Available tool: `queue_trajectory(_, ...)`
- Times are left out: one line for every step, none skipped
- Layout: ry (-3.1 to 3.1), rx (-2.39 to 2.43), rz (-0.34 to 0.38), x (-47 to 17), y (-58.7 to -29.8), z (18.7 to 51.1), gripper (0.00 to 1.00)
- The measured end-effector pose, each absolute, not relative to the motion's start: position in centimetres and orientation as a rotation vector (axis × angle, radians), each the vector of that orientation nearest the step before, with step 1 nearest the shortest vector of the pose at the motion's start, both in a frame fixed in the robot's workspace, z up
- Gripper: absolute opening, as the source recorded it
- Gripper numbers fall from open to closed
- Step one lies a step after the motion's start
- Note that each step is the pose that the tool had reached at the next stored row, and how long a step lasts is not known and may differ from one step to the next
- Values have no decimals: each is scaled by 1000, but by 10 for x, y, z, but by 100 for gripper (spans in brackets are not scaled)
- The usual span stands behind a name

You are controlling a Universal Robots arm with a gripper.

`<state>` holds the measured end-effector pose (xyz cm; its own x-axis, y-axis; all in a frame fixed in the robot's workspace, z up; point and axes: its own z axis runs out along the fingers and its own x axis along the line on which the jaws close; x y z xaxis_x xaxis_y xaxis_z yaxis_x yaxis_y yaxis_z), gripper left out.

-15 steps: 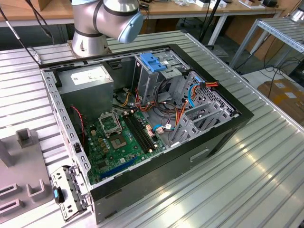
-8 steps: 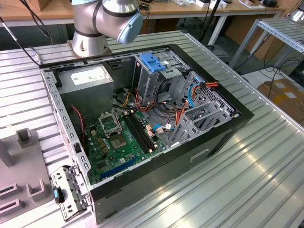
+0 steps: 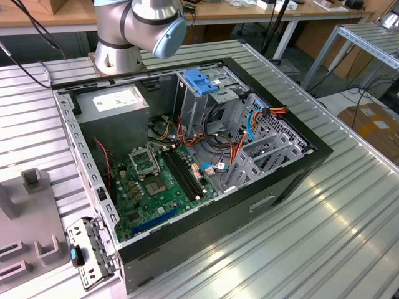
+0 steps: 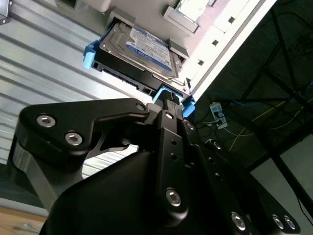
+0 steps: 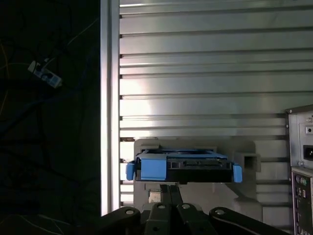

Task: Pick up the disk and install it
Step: 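Reach for the disk, then pick up the disk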

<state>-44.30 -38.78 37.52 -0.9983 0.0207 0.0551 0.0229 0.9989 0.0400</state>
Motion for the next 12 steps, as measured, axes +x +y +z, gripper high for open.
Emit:
queue_trajectory(-3086, -34, -63, -445, -388, 375, 11)
queue_trajectory(-3086, -34, -63, -446, -388, 375, 11)
queue_trajectory(-3086, -33, -63, -446, -388, 375, 11)
queue_trajectory(-3086, -33, -63, -446, -388, 375, 11)
queue_trajectory(-3086, -34, -63, -446, -388, 375, 11)
queue_trajectory(-3086, -34, -63, -446, -388, 375, 11)
queue_trajectory(-3086, -34, -63, -447, -388, 375, 11)
queue_trajectory(-3086, -34, -63, -447, -388, 375, 11)
queue_trajectory(-3086, -34, -63, -447, -388, 375, 11)
queue_trajectory(-3086, -34, -63, -447, -388, 375, 11)
queue_trajectory(-3086, -34, -63, -447, -388, 375, 11)
queue_trajectory(-3086, -34, -63, -447, -388, 375, 11)
